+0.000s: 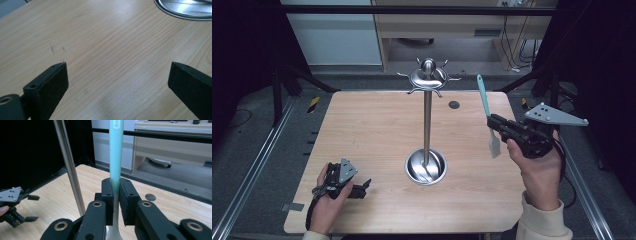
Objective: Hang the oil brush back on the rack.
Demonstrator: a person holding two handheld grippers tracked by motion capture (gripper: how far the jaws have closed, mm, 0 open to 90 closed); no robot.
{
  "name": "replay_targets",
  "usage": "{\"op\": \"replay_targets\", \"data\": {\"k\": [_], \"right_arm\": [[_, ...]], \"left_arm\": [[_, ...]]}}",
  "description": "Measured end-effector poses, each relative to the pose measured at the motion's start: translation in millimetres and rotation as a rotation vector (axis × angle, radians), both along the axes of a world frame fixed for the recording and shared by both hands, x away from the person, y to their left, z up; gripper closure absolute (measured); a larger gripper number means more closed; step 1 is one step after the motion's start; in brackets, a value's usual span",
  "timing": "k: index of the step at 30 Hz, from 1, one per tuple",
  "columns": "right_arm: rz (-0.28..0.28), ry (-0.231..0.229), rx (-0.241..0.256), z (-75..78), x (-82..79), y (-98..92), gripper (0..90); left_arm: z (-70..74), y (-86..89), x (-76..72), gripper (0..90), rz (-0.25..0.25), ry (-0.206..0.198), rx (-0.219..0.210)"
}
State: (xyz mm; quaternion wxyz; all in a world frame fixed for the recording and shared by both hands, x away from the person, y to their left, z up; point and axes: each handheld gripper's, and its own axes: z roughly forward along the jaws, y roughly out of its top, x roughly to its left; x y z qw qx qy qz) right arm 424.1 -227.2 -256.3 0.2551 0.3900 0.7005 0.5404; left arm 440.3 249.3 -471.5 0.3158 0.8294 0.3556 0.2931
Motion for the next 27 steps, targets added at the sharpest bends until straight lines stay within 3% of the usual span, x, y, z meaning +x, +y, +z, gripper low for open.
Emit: {"op": "replay_targets", "data": {"k": [19,27], "right_arm": [[0.085,-0.038,0.013,6.6,-9.7,7.2,82.7],[0.14,-0.047,0.034,6.3,-2.8,11.1,82.7]], "left_arm": [[0.0,0.6,-0.1,2.6,0.001,-0.002,0.0],[-0.9,-0.2,0.3,2.5,-0.001,0.001,0.006]]}}
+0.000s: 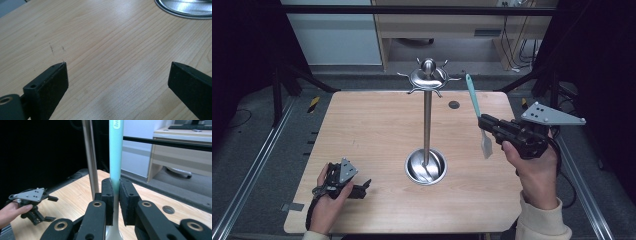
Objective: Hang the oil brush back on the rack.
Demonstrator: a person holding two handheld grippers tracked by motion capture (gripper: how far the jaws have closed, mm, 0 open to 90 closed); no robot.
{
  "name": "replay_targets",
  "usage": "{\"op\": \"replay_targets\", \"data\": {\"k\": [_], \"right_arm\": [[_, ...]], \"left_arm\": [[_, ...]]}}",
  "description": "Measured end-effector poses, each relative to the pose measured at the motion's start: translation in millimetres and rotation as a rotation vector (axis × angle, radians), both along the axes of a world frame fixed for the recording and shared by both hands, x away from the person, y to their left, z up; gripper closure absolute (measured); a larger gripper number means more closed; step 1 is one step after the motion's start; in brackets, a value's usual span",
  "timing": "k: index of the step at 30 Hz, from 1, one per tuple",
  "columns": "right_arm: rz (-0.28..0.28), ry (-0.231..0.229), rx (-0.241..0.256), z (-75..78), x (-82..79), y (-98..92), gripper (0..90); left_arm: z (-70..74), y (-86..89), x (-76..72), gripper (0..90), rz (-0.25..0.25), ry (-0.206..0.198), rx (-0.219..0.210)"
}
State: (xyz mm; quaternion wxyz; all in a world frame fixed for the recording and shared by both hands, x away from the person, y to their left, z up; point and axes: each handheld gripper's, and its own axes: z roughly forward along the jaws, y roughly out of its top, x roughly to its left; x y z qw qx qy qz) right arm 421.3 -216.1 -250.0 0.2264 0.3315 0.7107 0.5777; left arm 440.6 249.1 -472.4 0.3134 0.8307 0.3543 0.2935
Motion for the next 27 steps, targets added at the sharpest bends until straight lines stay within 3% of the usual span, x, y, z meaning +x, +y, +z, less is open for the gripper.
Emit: {"op": "replay_targets", "data": {"k": [27], "right_arm": [[0.075,0.032,0.006,-7.1,18.3,10.6,82.7]], "left_arm": [[-0.6,-0.8,-0.2,2.6,-0.004,0.005,0.004]]}}
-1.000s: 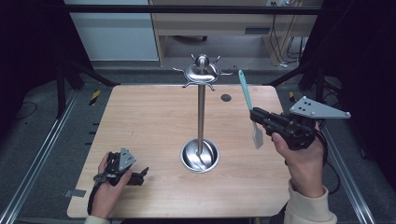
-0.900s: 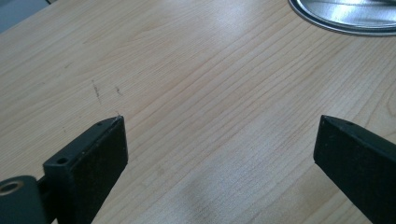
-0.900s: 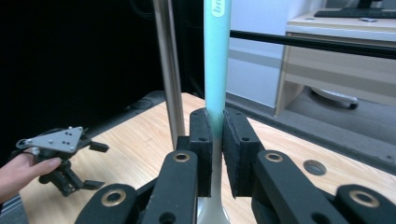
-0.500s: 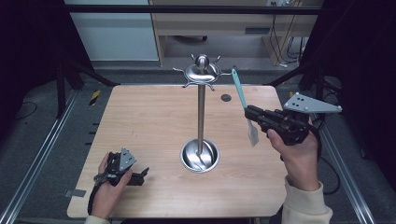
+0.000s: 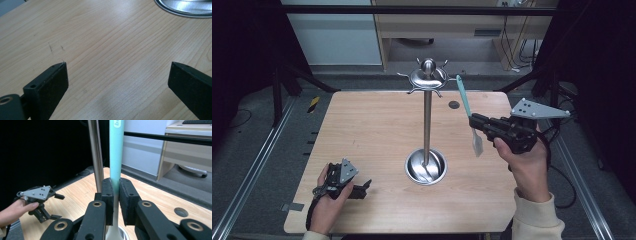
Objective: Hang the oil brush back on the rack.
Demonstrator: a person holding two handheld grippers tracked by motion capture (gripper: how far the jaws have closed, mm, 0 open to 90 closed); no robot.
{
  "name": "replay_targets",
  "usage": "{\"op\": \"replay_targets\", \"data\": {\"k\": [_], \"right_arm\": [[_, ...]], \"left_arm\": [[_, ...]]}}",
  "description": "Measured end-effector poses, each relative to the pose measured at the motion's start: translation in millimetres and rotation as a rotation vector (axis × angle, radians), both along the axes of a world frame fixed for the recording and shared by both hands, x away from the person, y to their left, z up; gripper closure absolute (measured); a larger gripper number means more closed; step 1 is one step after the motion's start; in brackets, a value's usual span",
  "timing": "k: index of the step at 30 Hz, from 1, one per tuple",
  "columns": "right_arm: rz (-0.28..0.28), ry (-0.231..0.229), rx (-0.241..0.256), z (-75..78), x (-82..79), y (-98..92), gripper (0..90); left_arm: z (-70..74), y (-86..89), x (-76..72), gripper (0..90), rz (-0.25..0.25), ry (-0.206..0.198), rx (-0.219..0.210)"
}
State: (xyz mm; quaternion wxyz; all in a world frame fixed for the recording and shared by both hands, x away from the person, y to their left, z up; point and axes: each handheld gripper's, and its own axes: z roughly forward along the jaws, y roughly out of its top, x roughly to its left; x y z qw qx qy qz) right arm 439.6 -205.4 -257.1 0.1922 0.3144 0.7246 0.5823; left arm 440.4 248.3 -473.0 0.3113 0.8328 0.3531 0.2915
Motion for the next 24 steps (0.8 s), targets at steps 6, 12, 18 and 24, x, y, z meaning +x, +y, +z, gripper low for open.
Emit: {"op": "replay_targets", "data": {"k": [6,12,18,24], "right_arm": [[0.013,0.006,0.031,-9.7,7.2,4.1,82.7],[0.025,-0.009,0.054,-18.8,13.1,9.0,82.6],[0.017,-0.041,0.048,-22.9,15.6,11.5,82.6],[0.012,-0.051,0.052,-25.2,17.5,14.6,82.6]], "left_arm": [[-0.2,-0.5,-0.3,2.5,-0.002,0.001,0.003],[-0.2,-0.3,-0.2,2.6,-0.002,0.0,0.003],[-0.3,-0.6,-0.1,2.6,-0.003,0.001,0.006],[-0.4,-0.8,-0.2,2.6,-0.003,0.002,0.006]]}}
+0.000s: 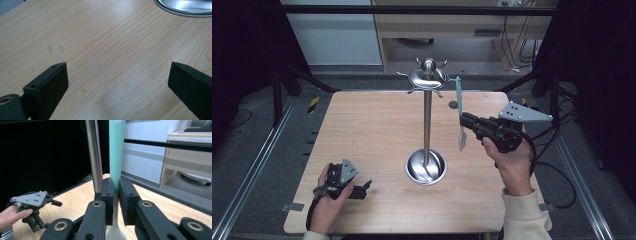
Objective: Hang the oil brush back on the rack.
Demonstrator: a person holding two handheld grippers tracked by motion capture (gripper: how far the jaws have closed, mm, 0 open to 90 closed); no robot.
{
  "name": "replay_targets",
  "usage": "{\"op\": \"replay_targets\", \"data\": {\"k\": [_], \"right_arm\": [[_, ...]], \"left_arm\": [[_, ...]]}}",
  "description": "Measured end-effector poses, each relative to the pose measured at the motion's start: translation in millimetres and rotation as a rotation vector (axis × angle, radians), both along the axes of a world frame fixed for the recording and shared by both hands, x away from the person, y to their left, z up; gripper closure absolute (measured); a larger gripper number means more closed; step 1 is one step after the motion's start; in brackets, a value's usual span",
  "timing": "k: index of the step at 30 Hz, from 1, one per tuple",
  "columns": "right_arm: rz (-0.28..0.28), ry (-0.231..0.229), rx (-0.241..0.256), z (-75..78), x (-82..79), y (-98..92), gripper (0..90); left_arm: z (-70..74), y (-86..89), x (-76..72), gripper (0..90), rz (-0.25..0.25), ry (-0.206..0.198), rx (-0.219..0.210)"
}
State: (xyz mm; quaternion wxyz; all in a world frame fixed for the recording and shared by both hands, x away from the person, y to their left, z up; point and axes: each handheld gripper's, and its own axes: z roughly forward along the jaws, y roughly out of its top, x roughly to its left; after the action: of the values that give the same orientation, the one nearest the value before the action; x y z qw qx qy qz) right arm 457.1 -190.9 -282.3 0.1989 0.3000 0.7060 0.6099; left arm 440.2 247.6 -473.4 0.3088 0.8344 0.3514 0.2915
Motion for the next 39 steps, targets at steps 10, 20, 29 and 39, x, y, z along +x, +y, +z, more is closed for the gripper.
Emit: {"op": "replay_targets", "data": {"k": [10,20,29,39], "right_arm": [[-0.003,-0.008,-0.007,-1.1,1.9,2.6,82.8],[-0.004,-0.023,-0.043,0.2,2.0,7.4,88.6],[-0.209,-0.013,-0.162,12.5,-7.2,7.2,71.2],[-0.347,0.032,-0.19,11.9,-2.8,-5.5,35.7]], "left_arm": [[0.0,0.2,0.0,2.6,0.001,0.001,-0.001],[-0.2,0.0,0.1,2.6,0.0,0.001,-0.001],[-0.4,0.2,0.5,2.6,0.002,0.001,-0.006],[0.2,0.4,0.4,2.6,0.001,0.0,-0.006]]}}
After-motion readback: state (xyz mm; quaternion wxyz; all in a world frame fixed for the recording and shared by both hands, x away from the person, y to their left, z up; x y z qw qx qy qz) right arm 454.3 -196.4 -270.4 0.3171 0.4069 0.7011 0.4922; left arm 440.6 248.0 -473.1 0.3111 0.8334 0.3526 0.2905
